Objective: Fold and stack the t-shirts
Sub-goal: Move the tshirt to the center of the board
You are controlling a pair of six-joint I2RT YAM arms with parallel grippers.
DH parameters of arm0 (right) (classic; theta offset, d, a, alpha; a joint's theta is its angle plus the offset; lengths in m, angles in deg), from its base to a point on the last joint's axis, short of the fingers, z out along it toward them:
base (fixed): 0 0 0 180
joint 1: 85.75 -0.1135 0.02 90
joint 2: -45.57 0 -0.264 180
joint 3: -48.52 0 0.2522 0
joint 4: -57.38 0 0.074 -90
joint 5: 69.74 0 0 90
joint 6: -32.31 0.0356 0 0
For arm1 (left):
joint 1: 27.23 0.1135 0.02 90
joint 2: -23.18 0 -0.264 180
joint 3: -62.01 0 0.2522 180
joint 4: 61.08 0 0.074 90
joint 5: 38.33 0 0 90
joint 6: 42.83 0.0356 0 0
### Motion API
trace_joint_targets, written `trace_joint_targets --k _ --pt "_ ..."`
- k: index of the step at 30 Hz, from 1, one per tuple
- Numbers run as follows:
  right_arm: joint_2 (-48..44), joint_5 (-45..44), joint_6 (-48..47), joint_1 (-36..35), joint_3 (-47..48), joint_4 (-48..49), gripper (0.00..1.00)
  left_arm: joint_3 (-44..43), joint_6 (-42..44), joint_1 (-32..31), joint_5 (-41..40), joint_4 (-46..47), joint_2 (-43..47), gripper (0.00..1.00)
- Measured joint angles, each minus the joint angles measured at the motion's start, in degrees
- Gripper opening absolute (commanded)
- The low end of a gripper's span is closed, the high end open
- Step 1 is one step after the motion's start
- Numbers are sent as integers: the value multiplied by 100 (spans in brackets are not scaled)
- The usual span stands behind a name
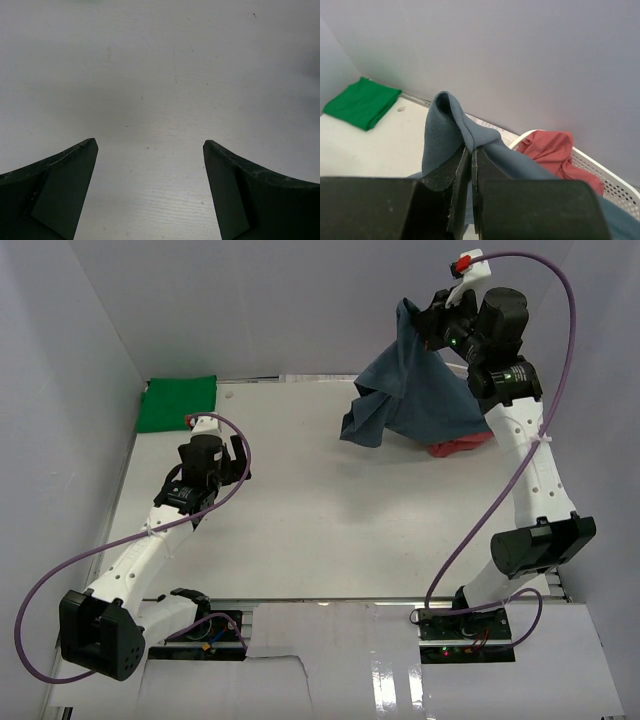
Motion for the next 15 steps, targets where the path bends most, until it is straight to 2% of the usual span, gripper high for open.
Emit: trace_joint_targets --k 9,15 --pt "-616 505 85 -92 175 -588 8 0 0 -7 70 0 26 98" --pt "-872 1036 402 -96 319 -837 8 0 2 -11 439 22 129 98"
